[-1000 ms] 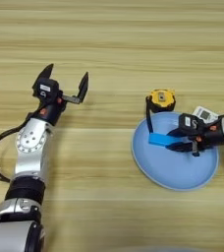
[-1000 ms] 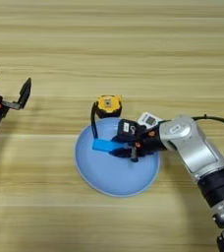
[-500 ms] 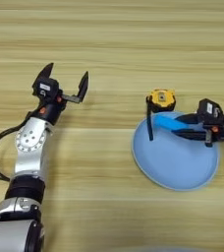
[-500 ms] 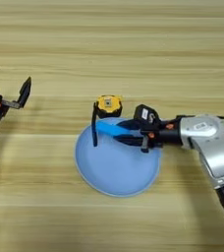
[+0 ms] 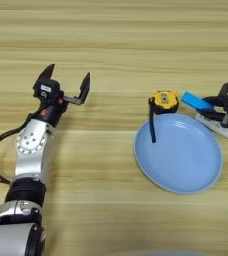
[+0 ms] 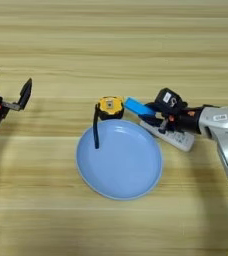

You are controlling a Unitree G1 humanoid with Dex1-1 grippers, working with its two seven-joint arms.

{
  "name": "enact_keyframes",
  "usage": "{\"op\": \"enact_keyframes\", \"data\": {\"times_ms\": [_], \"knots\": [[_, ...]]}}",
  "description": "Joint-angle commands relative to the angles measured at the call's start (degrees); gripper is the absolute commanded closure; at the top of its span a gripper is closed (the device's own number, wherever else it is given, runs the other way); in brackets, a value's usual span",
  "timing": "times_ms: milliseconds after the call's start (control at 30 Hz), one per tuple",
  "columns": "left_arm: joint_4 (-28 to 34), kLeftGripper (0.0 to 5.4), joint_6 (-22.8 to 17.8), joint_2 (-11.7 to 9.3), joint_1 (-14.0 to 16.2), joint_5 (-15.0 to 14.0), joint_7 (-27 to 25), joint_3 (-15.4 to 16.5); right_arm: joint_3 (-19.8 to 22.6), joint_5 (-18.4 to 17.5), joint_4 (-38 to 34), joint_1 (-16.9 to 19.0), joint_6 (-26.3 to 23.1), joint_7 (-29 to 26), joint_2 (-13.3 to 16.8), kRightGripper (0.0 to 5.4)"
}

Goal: Move the objects on the table

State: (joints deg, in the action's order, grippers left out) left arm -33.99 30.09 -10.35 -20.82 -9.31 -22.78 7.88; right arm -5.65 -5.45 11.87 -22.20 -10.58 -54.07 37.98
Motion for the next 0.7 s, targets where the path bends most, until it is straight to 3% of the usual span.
{"op": "enact_keyframes", "data": {"times_ms": [33, 233, 700], "knots": [[-0.45, 0.0, 0.21, -0.53, -0.49, 0.02, -0.27, -0.11, 0.67, 1.86, 4.59, -2.8, 1.17, 2.15, 0.16, 3.98], [-0.51, 0.0, 0.32, -0.49, -0.49, 0.07, -0.26, -0.12, 0.64, 4.76, 13.91, -6.06, 3.75, 5.51, 0.44, 3.98], [-0.81, 0.0, 0.5, -0.4, -0.56, 0.1, -0.21, -0.12, -0.41, 8.7, 31.14, -10.79, 10.43, 6.27, -0.51, 3.98]]}}
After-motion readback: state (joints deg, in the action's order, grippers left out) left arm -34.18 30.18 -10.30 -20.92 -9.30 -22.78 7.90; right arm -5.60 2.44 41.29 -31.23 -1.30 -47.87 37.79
